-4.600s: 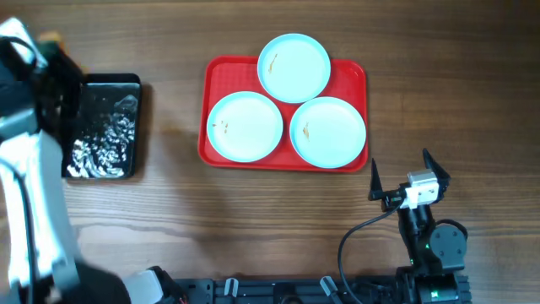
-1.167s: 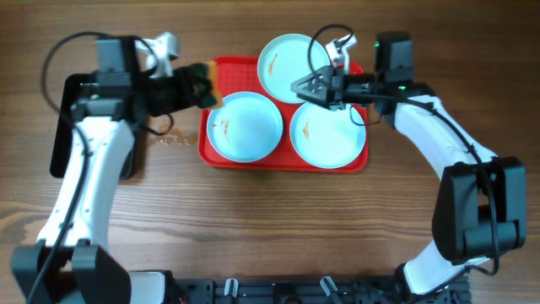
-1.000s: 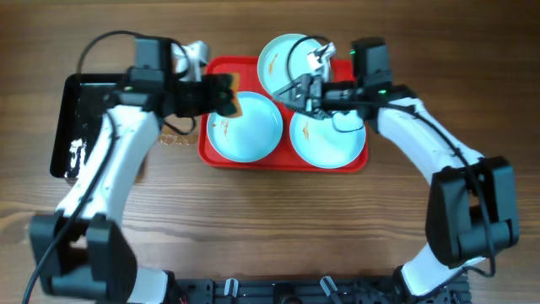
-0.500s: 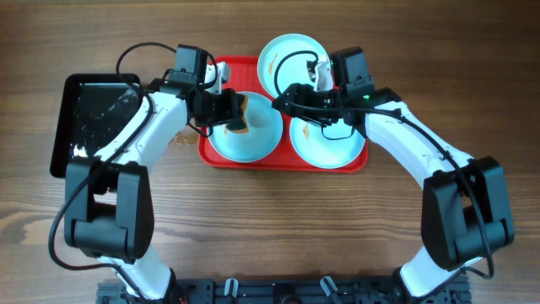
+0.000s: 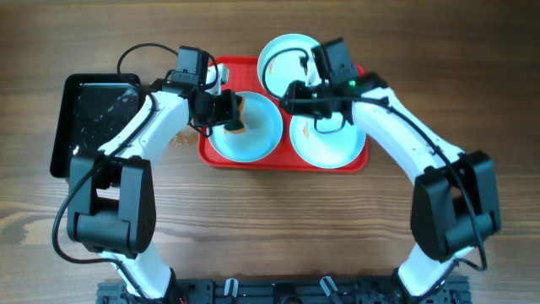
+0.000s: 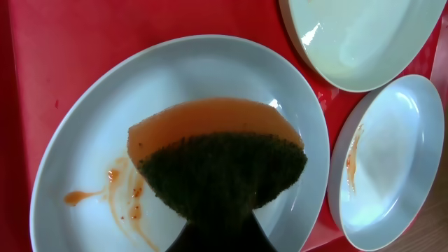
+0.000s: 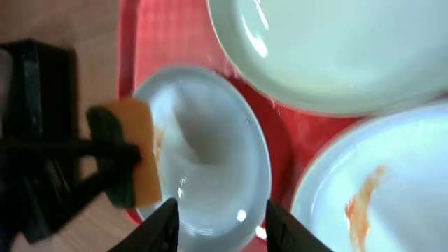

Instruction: Clean dirty plates on tray and stack at the side

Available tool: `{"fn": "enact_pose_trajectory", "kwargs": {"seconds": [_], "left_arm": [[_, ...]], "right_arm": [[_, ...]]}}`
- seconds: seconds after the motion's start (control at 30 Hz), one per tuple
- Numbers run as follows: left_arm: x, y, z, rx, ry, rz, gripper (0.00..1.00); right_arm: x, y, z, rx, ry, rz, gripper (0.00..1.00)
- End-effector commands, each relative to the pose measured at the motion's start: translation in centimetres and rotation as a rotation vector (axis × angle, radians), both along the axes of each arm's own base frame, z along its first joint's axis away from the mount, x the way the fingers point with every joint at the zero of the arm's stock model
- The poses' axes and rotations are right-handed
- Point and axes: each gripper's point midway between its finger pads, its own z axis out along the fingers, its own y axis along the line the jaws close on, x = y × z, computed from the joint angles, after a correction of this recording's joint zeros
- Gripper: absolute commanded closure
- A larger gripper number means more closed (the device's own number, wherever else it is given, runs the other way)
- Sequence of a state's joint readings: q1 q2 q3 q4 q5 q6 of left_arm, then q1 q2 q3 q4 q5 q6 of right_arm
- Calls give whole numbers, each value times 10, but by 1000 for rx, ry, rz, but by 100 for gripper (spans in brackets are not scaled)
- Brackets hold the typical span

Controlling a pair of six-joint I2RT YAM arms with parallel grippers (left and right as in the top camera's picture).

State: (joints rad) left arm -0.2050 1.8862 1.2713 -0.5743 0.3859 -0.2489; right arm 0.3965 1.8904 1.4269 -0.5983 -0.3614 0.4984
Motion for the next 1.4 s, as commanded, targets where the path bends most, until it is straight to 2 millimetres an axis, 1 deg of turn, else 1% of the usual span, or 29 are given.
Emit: {"fn": "enact_pose_trajectory", "kwargs": {"seconds": [0.0,0.03,0.1,0.13,0.17,0.2,0.23,0.33,0.43,0.5,0.6,0.67,0.73,0.8,0.87,0.9,1.0,1.13,1.27,1.3,1.33,1.37], "left_arm": [[3,-1,-3,6,-6,-5,94],[3,-1,-3,6,-6,-5,95],[3,-1,-3,6,-6,-5,94],[3,-1,-3,6,-6,-5,94],[3,-1,-3,6,-5,-5,94],[3,-1,-3,6,-6,-5,94],[3,-1,-3,6,-6,-5,94],[3,-1,-3,6,-6,-5,94],[3,-1,-3,5,-8,-5,94],[3,-1,-3,5,-8,-5,94],[3,-1,-3,5,-9,-5,94],[3,-1,-3,5,-9,-5,94],[3,-1,-3,5,-8,-5,94],[3,-1,-3,5,-8,-5,90],[3,-1,-3,5,-8,-5,91],[3,-1,-3,5,-8,-5,93],[3,-1,-3,5,-8,-5,94],[3,-1,-3,5,-8,-5,96],[3,-1,-3,5,-8,-5,96],[3,-1,-4,6,-7,-5,95],[3,-1,-4,6,-7,-5,94],[3,-1,-5,6,-4,-5,91]], "right_arm": [[18,-6,-10,-116,24,30,57],[19,-5,-15,-121,35,39,56],[16,-2,-31,-121,67,67,55],[15,-2,-42,-125,92,71,55],[15,-2,-52,-130,108,70,55],[15,0,-57,-125,115,73,56],[17,5,-63,-105,118,82,57],[27,11,-64,-80,80,86,56],[36,17,-59,-64,30,92,48],[38,18,-60,-72,19,90,46],[38,18,-65,-106,5,101,47],[35,24,-70,-122,-14,153,47],[33,26,-75,-149,-21,168,47],[31,27,-81,-198,-30,165,47],[30,27,-86,-239,-38,164,47],[30,26,-88,-259,-42,161,48],[30,21,-98,-311,-39,147,48],[30,18,-105,-323,-23,127,52],[28,17,-106,-327,-15,128,61],[28,17,-106,-327,-14,129,66],[27,16,-107,-327,-11,127,69],[27,16,-107,-329,-7,126,72]]}}
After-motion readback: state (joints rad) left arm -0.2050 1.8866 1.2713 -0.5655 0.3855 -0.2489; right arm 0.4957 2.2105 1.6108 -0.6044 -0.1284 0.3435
